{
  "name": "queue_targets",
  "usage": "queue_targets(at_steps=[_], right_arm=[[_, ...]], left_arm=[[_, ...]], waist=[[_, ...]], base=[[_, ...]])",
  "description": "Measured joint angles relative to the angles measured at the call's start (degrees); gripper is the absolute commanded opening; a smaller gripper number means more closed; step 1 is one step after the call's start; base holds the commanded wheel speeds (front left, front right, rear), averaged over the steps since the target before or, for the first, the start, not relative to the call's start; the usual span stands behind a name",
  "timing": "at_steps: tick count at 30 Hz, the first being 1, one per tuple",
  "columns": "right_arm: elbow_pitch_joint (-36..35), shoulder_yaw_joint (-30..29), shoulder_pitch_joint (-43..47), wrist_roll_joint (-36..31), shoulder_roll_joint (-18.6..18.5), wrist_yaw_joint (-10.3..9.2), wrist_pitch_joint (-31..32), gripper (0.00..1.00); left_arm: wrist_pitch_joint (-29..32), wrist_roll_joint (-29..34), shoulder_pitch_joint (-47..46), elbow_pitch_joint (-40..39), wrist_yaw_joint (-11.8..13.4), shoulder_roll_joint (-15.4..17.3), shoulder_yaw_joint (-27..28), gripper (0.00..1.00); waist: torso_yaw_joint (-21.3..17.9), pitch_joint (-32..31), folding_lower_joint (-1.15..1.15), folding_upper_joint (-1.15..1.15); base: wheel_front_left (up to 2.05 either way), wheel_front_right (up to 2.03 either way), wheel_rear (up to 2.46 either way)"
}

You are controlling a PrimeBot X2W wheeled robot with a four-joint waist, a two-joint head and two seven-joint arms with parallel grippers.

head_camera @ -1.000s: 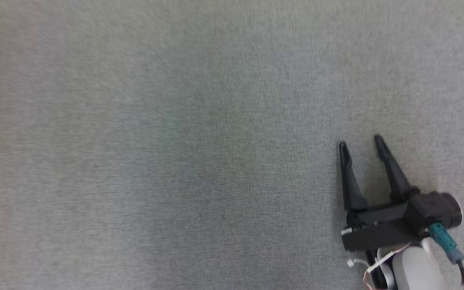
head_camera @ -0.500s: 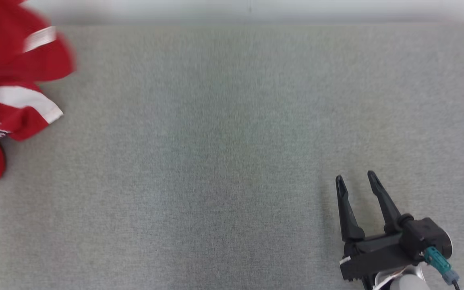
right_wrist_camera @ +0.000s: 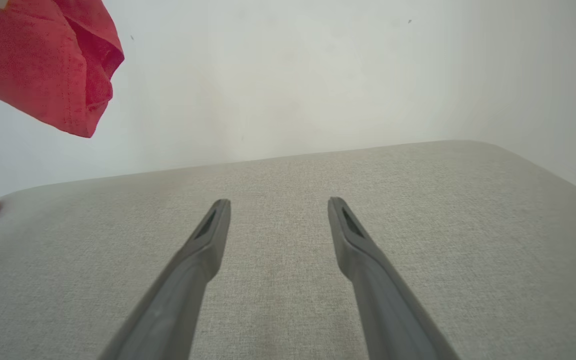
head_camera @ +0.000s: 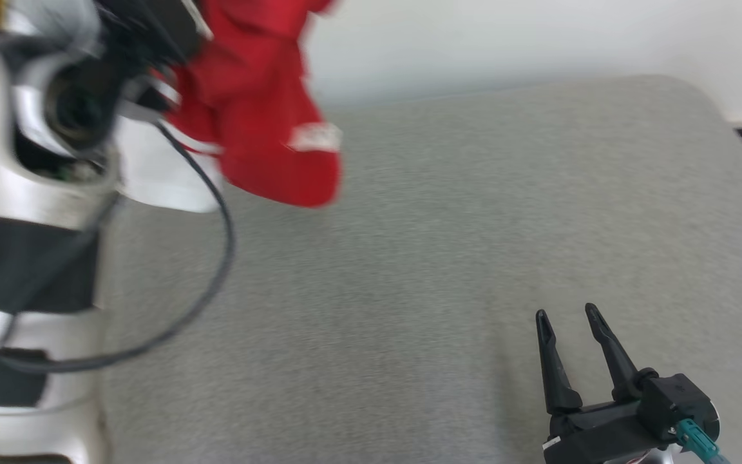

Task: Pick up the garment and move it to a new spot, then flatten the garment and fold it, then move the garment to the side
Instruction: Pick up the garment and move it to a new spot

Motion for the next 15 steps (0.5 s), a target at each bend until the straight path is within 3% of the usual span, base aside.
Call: queue_targets(at_steps=[7,15], right_arm=[[-0.35,0.46,0.04,0.55,-0.01,0.00,0.00,1.00],[-0.81,0.46,0.65,1.21,-0.05,0.00,0.01,1.00]], left_arm=[[-1.09,-0.82,7.69,0.44,-0.86,-3.85,-3.85,0.00],[-10.24,4.86,19.61,4.99,-2.13,-2.71,-6.82,0.00]], waist=[[-7.14,-0.02,0.00,0.00],[-14.24,1.21,0.01,0.00]], base=[[0.00,0.00,0.00],[0.00,0.00,0.00]])
